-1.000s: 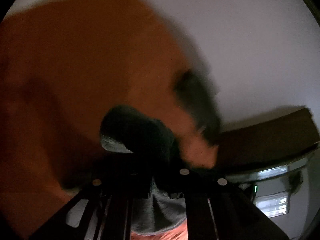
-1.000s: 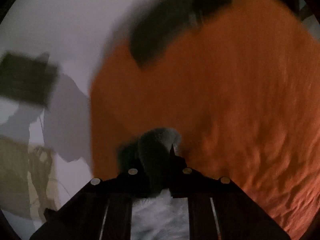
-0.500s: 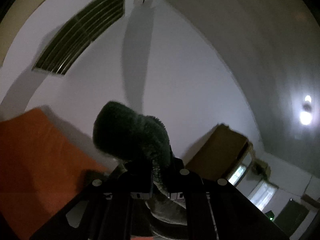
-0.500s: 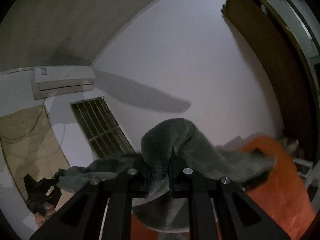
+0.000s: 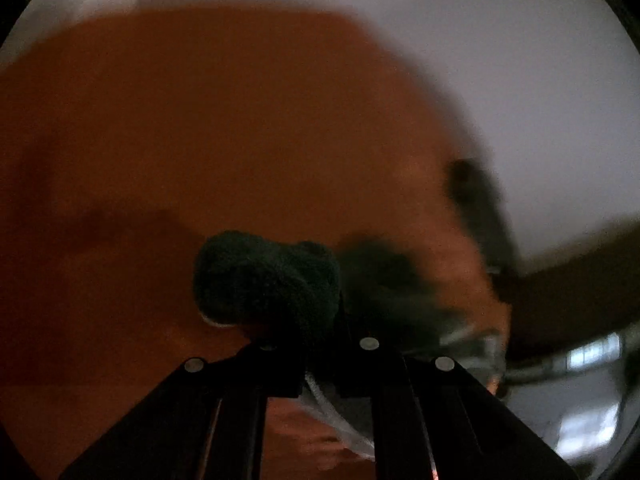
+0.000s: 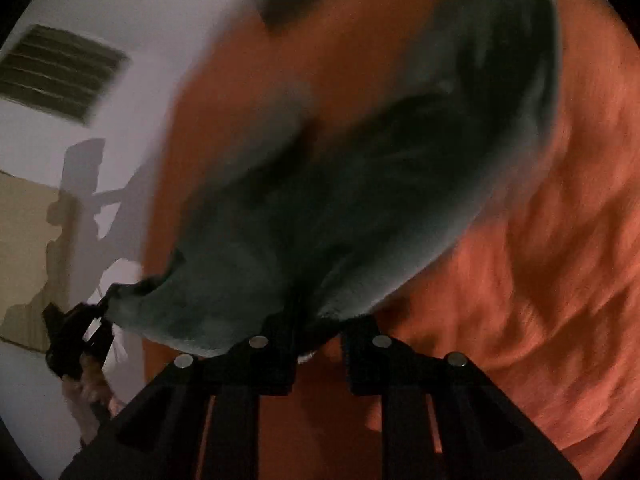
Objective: Fold clothes
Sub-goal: 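Lay the stretched towel flat on the bed with both grippers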
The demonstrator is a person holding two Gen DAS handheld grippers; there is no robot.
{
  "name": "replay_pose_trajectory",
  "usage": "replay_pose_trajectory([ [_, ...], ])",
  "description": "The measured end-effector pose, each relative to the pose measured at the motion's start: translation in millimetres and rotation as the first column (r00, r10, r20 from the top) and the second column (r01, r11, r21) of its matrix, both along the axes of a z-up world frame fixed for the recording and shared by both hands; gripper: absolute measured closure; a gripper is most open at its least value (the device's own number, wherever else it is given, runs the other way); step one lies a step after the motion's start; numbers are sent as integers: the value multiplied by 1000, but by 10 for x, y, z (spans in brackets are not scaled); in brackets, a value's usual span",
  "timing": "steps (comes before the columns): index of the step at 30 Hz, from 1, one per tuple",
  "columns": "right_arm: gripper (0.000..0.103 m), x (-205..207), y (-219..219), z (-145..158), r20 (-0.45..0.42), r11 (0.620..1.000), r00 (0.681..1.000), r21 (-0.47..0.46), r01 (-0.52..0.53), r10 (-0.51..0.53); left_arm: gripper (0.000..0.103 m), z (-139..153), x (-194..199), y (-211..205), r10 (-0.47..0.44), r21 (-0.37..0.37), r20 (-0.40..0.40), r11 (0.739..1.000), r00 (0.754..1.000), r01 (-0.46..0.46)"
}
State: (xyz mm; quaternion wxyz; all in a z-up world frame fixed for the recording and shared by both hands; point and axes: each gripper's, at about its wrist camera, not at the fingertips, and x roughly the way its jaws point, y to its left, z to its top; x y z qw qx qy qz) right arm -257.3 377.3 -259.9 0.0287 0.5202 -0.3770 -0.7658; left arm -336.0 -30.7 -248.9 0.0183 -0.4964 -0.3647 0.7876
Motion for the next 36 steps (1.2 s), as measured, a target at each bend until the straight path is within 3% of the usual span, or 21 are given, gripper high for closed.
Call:
replay_pose_trajectory([
  [2,86,-12,-74,-203,36,1000,999,-8,-20,20,93,-364,63,-123,39,54,72,998,997,-43],
  [4,85,-47,-116,-222,35,999,999,1,-36,36,93,-400,78,-126,33,30,38,999,999,-34],
  [5,78,-65,-124,-170,21,999,999,14,-41,41,93,-374,54,-112,27,18,24,999,999,-27],
  [8,43,16,-87,-121,-34,997,999,70,-35,37,92,-315,47,-179,23,35,-6,999,1000,-23],
  [9,39,97,-28,-127,-44,997,999,72,-30,33,92,-272,64,-183,17,34,-18,999,1000,-16],
  [15,39,345,360,-138,-50,998,997,40,56,-54,91,-16,82,-217,20,60,-67,998,998,-16],
  [18,39,483,723,-20,-49,994,993,23,109,-108,89,24,152,-306,112,157,26,981,993,-114],
  [22,39,561,972,-37,-41,979,981,75,191,-189,88,76,247,-426,217,269,164,929,962,-256],
  [24,39,597,1073,-76,-42,962,970,122,244,-241,87,239,383,-279,243,265,197,919,950,-291],
  [27,39,634,1197,-155,-46,938,952,164,305,-302,68,659,636,-74,270,159,177,941,946,-299],
  [29,39,686,1302,-171,-31,932,943,150,331,-330,52,866,778,-6,285,170,151,936,947,-309],
  [33,39,760,1386,-207,2,925,935,146,350,-354,50,1208,1006,23,303,244,92,917,949,-316],
  [36,39,702,1306,-215,0,932,943,153,329,-333,39,1370,1085,8,296,283,55,911,954,-299],
])
